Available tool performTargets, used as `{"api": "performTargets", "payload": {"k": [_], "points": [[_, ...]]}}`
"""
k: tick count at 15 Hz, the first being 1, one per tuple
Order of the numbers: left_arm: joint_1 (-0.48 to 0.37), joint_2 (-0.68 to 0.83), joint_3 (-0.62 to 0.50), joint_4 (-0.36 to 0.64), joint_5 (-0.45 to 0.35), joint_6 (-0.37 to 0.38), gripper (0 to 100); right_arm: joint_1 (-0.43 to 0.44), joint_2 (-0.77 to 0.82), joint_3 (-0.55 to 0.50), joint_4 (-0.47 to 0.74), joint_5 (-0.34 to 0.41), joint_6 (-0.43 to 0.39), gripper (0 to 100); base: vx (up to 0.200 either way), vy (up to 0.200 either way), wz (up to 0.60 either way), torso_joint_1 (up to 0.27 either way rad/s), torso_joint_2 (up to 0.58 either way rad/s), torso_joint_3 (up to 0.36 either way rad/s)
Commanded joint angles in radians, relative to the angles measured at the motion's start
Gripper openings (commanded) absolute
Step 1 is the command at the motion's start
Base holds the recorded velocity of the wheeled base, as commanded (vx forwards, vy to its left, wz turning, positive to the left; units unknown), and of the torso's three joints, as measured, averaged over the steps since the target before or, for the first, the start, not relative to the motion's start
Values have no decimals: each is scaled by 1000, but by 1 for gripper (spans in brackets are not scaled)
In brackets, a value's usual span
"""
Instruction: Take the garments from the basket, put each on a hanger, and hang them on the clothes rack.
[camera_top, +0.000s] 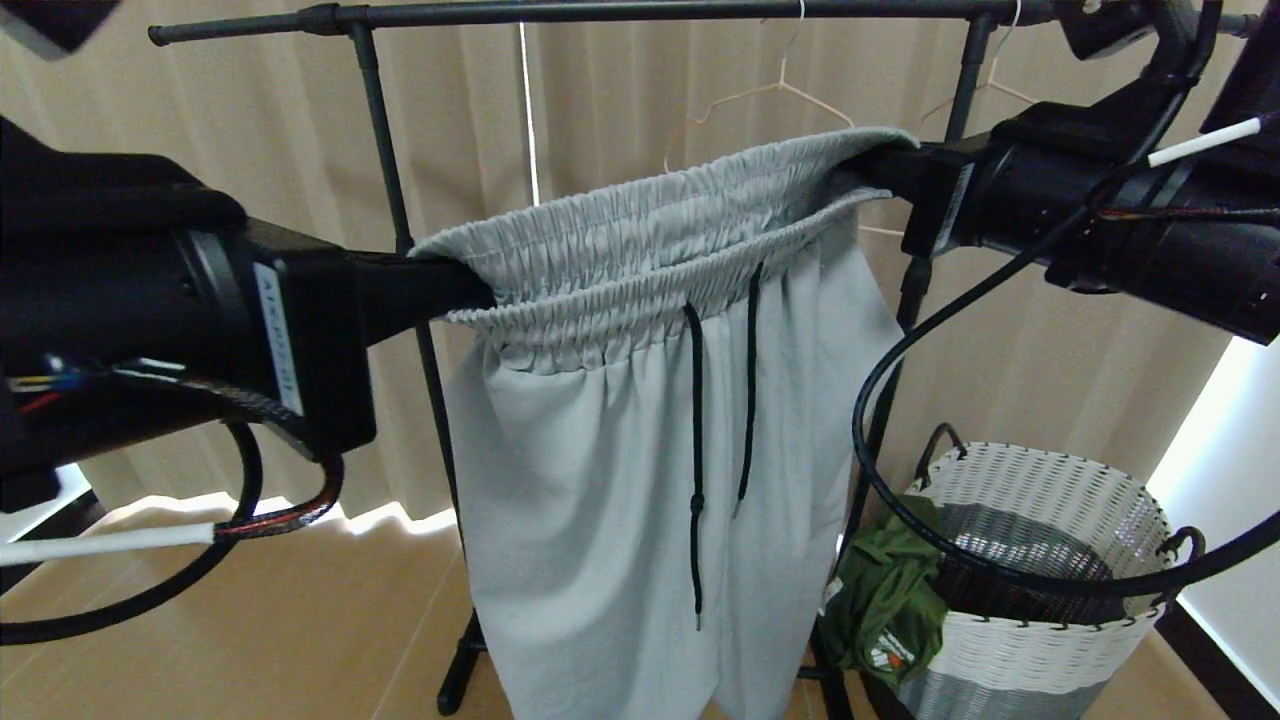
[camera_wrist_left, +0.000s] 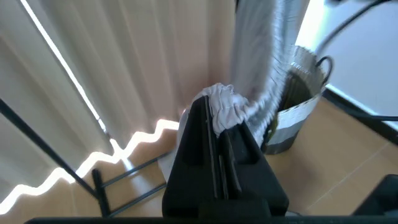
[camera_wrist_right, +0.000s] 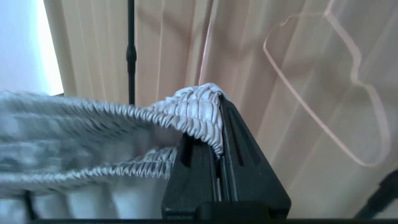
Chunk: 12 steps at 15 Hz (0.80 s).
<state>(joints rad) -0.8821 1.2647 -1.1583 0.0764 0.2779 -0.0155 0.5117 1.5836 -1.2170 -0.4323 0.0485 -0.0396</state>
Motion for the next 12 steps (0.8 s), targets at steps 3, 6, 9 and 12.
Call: {"api": "performTargets", "payload": {"k": [3, 6, 9, 12], "points": [[-12, -45, 9, 0, -2, 0, 0, 1, 35, -9, 0, -1, 0, 0, 0, 0, 0, 0, 0, 0], [-12, -48, 11, 0, 0, 0, 0, 1, 36, -9, 0, -2, -2, 0, 0, 0, 0, 0, 0, 0], [-9, -51, 20, 2, 1, -1, 0, -1, 36, 1, 3, -7, -2, 0, 0, 0, 0, 0, 0, 0], [18, -54, 23, 0, 1, -3, 0, -13, 24, 16, 3, -7, -3, 0, 0, 0, 0, 0, 0, 0]]}}
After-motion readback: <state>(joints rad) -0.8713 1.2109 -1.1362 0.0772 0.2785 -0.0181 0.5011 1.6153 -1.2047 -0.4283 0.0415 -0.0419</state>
